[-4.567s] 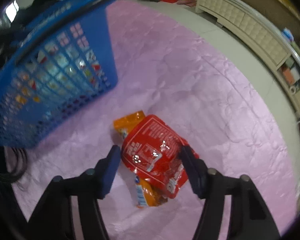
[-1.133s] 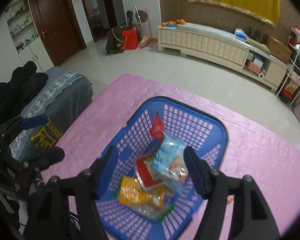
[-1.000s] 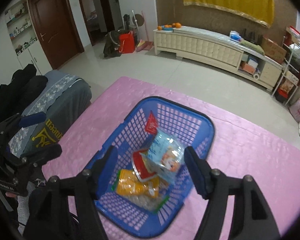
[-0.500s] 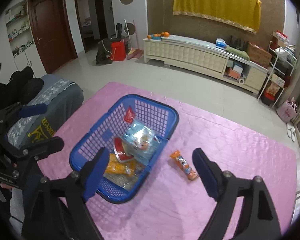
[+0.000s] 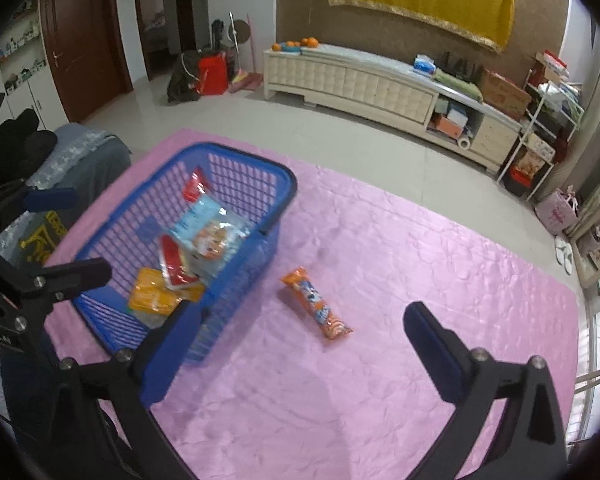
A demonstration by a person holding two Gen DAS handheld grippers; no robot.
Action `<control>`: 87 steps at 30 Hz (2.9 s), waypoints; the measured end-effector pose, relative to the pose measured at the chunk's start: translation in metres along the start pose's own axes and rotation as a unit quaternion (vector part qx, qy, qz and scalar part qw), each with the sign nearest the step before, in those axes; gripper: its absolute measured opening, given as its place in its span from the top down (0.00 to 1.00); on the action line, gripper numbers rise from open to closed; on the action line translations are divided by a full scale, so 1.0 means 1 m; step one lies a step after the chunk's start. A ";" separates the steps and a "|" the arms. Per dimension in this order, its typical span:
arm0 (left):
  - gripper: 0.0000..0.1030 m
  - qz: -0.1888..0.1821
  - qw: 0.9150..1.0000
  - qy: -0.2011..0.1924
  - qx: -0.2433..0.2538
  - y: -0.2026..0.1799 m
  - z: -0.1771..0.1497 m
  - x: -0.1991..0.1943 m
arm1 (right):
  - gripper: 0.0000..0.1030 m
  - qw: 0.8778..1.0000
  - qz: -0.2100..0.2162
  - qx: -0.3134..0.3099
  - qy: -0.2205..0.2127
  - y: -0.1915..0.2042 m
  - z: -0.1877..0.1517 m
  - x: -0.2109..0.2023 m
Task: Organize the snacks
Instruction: 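Move the right tool to the orange wafer stick and grasp it, then carry the orange wafer stick over the basket and release it with the right tool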
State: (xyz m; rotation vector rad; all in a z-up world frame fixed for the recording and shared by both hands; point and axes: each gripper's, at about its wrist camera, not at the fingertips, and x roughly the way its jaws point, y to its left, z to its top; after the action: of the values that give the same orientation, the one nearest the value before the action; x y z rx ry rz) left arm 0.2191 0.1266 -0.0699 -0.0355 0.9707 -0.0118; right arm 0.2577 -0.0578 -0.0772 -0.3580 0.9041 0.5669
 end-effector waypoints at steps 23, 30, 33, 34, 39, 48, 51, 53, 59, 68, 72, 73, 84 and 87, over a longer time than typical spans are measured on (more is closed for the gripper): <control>0.00 0.037 0.997 0.067 -0.026 0.028 0.009 0.088 | 0.01 0.995 -0.011 -0.083 0.061 -0.011 -0.023 0.130; 0.00 0.027 0.997 0.068 -0.035 0.030 0.016 0.096 | 0.51 0.991 0.017 -0.083 0.104 -0.013 -0.029 0.165; 0.00 0.026 0.997 0.066 -0.032 0.031 0.017 0.096 | 0.53 0.991 0.026 -0.077 0.104 -0.017 -0.033 0.171; 0.00 0.026 0.997 0.066 -0.032 0.031 0.016 0.097 | 0.64 0.991 0.031 -0.071 0.107 -0.019 -0.034 0.171; 0.00 0.021 0.997 0.064 -0.036 0.036 0.011 0.089 | 0.81 0.993 0.051 -0.046 0.099 -0.026 -0.032 0.154; 0.00 0.015 0.999 0.033 -0.038 0.038 -0.002 0.039 | 0.81 0.997 0.043 -0.037 0.053 -0.005 -0.018 0.074; 0.00 0.015 0.999 0.020 -0.037 0.037 -0.006 0.019 | 0.81 0.997 0.046 -0.046 0.030 0.006 -0.007 0.041; 0.00 0.013 0.999 0.011 -0.038 0.036 -0.010 0.006 | 0.81 0.997 0.049 -0.054 0.018 0.016 -0.005 0.021; 0.00 0.016 0.999 -0.015 -0.027 0.036 -0.019 -0.030 | 0.81 0.995 0.062 -0.073 -0.013 0.049 0.005 -0.023; 0.00 0.020 0.999 -0.023 -0.033 0.061 -0.029 -0.041 | 0.81 0.994 0.086 -0.070 -0.011 0.077 0.018 -0.022; 0.00 0.006 0.999 -0.022 -0.048 0.074 -0.035 -0.040 | 0.81 0.994 0.085 -0.064 0.011 0.094 0.019 -0.011; 0.00 0.007 0.999 -0.021 -0.047 0.077 -0.038 -0.039 | 0.81 0.994 0.082 -0.065 0.016 0.099 0.018 -0.008; 0.00 0.003 0.997 -0.016 -0.070 0.106 -0.048 -0.026 | 0.81 0.995 0.061 -0.024 0.071 0.119 0.014 0.029; 0.00 0.000 0.997 -0.015 -0.076 0.110 -0.050 -0.023 | 0.81 0.997 0.020 -0.033 0.072 0.124 0.013 0.031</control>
State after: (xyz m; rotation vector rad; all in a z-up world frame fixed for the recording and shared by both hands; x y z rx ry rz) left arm 0.1642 0.2354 -0.0836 -0.1755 0.9407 0.0623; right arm 0.2064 0.0570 -0.1019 -0.4449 1.0340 0.6152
